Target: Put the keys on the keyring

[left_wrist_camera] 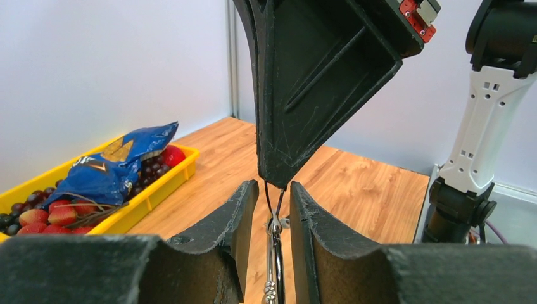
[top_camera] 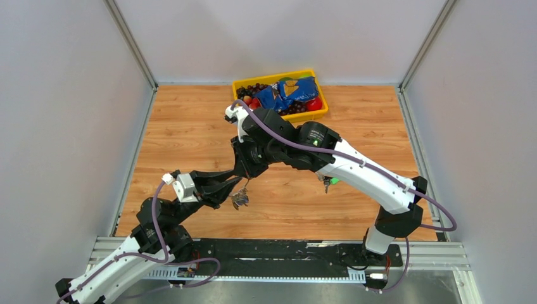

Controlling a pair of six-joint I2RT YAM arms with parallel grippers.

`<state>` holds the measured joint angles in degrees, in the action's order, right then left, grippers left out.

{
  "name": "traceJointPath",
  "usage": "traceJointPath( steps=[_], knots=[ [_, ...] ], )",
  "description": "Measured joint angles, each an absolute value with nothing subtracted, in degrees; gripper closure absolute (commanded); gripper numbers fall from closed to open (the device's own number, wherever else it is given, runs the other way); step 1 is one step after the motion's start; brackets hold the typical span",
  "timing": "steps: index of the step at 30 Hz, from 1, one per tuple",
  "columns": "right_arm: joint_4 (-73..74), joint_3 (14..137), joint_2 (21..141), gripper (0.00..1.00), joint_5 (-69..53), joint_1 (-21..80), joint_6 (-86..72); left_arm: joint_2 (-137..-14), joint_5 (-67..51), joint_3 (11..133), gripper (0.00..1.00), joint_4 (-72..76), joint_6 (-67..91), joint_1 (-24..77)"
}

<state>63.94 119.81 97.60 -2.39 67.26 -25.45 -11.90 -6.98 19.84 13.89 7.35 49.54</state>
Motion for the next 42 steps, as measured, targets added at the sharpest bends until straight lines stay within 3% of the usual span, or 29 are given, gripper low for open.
traceJointPath(
  steps=[21, 23, 24, 26, 39, 42],
  knots=[
    [64.01, 119.81, 97.30, 1.00, -1.52, 67.26, -25.43, -11.22, -6.55, 19.75, 0.69, 11.81, 7.35, 49.54],
    [64.01, 119.81, 97.30, 1.00, -1.52, 67.26, -25.45, -11.18, -6.39, 19.75, 0.81, 11.77, 7.35, 49.54],
    [64.01, 119.81, 97.30, 1.00, -1.52, 67.26, -25.45, -11.18, -6.37, 19.75, 0.94, 11.75, 7.42, 49.54],
    [63.99, 119.81, 97.30, 1.00, -1.41, 67.26, -25.45, -11.00, -6.44, 19.75, 0.99, 11.62, 7.40, 49.56],
    [61.58, 117.71, 96.66, 1.00, -1.58, 67.31, -25.45, -8.56, -4.58, 18.85, 0.99, 11.07, 8.36, 49.82],
    [60.53, 116.42, 96.18, 0.93, -1.58, 67.29, -25.41, -8.60, -4.10, 18.61, 0.99, 10.94, 8.86, 49.87]
  ],
)
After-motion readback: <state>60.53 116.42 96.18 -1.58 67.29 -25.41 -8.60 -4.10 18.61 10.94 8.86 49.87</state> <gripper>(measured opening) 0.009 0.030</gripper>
